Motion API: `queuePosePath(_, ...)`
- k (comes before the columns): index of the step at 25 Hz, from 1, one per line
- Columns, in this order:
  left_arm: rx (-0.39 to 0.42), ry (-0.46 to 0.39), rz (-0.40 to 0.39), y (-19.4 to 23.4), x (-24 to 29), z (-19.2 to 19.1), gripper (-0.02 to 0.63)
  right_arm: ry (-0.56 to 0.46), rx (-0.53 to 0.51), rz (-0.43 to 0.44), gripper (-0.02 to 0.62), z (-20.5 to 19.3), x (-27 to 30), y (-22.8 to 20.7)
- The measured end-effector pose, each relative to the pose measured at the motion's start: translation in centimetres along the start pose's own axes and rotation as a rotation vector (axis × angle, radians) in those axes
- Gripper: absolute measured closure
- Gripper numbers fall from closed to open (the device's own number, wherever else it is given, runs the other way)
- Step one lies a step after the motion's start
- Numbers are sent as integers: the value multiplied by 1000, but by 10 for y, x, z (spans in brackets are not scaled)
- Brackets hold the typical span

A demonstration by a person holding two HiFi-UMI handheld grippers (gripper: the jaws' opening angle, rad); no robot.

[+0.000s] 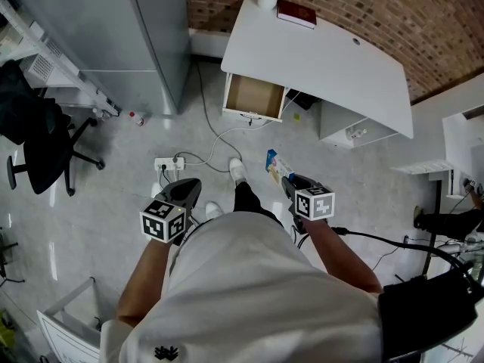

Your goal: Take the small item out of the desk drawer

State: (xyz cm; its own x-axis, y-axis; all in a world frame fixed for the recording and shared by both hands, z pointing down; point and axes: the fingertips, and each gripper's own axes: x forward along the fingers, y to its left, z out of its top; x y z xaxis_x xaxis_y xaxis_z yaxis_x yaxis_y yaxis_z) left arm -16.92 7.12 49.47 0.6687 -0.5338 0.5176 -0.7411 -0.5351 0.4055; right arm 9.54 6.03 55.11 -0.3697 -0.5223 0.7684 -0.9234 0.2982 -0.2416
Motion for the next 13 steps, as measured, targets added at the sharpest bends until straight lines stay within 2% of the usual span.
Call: queuePosePath(13, -8, 14, -10, 17, 18, 7, 577, -2, 11, -7, 483, 19, 18, -11)
